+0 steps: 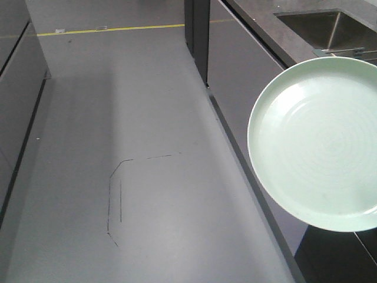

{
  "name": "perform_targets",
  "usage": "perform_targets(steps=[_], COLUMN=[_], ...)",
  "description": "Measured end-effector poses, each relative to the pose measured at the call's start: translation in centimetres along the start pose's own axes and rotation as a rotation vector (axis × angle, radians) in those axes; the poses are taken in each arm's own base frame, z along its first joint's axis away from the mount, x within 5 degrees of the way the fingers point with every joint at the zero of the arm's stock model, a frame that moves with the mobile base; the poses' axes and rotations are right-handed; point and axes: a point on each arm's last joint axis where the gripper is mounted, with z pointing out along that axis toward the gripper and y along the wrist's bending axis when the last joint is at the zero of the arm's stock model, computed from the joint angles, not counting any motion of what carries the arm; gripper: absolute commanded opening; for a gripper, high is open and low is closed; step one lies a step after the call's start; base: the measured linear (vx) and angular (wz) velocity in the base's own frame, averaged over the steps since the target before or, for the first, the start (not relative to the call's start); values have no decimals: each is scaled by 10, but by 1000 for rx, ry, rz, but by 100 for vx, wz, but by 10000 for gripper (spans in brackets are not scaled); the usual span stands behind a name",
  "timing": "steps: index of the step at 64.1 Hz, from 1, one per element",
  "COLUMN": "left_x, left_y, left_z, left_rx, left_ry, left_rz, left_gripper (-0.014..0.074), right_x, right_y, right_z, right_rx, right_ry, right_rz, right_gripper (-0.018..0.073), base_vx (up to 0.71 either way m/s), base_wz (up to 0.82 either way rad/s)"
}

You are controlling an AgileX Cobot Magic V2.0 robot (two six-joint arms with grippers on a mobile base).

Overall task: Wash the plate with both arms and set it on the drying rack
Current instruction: 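Carry the plate in the right gripper while driving down the aisle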

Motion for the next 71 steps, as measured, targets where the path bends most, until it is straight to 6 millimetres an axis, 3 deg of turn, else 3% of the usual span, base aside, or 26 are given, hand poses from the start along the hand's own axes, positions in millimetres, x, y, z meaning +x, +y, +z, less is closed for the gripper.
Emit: perform_targets(steps=[71], left_x=[0], left_y=[0], left_z=[0], left_rx=[4], left_ry=[0], left_rz=[0], left_gripper=[-6], right_x=[0], right_y=[0], right_z=[0], right_rx=[0], right_ry=[0], right_rz=[0], right_gripper=[-6], base_vx=[7], base_wz=[25])
